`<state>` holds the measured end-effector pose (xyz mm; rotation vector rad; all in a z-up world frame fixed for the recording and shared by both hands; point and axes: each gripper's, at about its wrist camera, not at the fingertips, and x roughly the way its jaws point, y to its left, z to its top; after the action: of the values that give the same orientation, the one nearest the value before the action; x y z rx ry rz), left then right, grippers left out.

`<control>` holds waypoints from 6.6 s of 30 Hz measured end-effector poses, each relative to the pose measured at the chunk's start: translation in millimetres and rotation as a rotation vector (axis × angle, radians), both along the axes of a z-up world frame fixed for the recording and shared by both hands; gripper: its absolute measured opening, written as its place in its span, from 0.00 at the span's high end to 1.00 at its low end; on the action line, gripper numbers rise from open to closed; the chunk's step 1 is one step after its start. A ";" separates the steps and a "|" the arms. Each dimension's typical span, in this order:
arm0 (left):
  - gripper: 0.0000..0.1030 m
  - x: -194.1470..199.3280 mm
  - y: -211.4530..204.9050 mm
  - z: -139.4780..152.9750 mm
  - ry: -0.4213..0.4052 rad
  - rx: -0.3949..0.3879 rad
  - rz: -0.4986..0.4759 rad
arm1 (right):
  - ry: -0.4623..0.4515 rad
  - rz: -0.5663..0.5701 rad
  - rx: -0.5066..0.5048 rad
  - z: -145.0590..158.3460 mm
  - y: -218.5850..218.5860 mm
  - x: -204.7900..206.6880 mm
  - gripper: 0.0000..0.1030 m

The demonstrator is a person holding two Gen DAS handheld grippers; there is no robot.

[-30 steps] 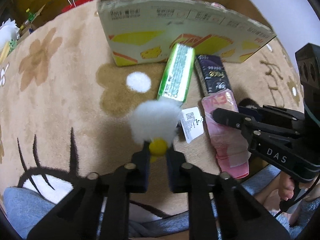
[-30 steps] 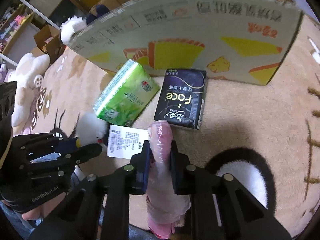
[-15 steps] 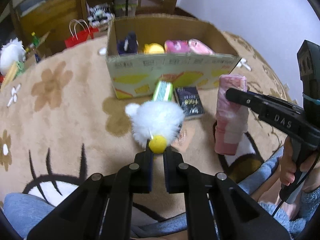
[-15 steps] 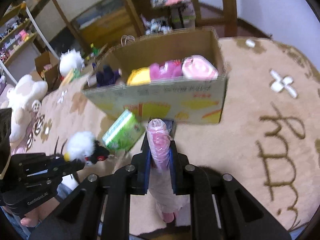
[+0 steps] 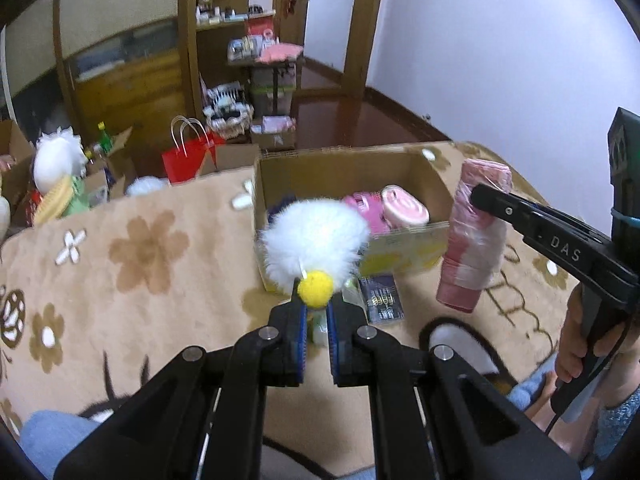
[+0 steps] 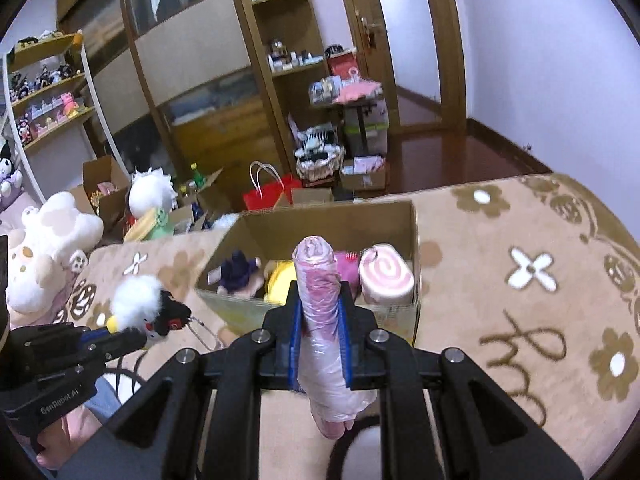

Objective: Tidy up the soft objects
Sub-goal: 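Lift the pink package with the right tool while the left tool lifts the pompom toward the box, then lower the pink package into the box with the right tool while the left tool releases the pompom inside, then move the right tool to the black Face tissue pack while the left tool approaches the green tissue pack, then close the right tool on the black tissue pack while the left tool grasps the green tissue pack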

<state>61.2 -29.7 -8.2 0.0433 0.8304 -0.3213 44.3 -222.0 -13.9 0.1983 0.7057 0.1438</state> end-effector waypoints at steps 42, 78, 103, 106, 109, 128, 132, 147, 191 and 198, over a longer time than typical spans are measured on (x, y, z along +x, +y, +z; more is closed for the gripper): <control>0.87 97.2 -26.8 -57.2 0.096 0.040 -0.008 | 0.038 -0.014 0.016 -32.4 -23.9 92.1 0.80; 0.24 35.2 -13.6 -23.5 0.080 0.149 0.022 | 0.068 0.002 0.023 -4.3 -16.0 29.8 0.00; 0.12 44.3 -17.2 -83.9 0.199 0.158 -0.024 | 0.266 0.034 0.012 -86.6 0.9 36.2 0.00; 0.12 47.1 -21.0 -90.3 0.220 0.172 -0.026 | 0.281 0.036 0.017 -93.1 1.8 40.1 0.00; 0.12 48.4 -23.9 -95.3 0.233 0.180 -0.036 | 0.288 0.040 0.019 -98.5 2.3 44.0 0.00; 0.12 64.1 -31.2 -126.9 0.330 0.220 -0.061 | 0.379 0.062 0.046 -139.2 2.8 64.6 0.00; 0.12 66.0 -33.3 -129.7 0.337 0.218 -0.071 | 0.394 0.055 0.047 -145.1 0.2 66.9 0.00; 0.12 77.6 -28.4 -142.3 0.379 0.227 -0.048 | 0.452 0.074 0.047 -161.9 0.0 71.7 0.00; 0.72 66.4 -41.0 -141.3 0.356 0.201 -0.137 | 0.543 0.065 -0.100 -166.7 33.2 83.3 0.25; 0.72 56.2 -43.5 -129.8 0.317 0.212 -0.120 | 0.535 0.032 -0.107 -160.8 28.5 73.9 0.51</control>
<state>117.4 -73.2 -138.0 0.2455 1.1767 -0.3571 118.3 -193.5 -174.7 0.1229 1.2465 0.0822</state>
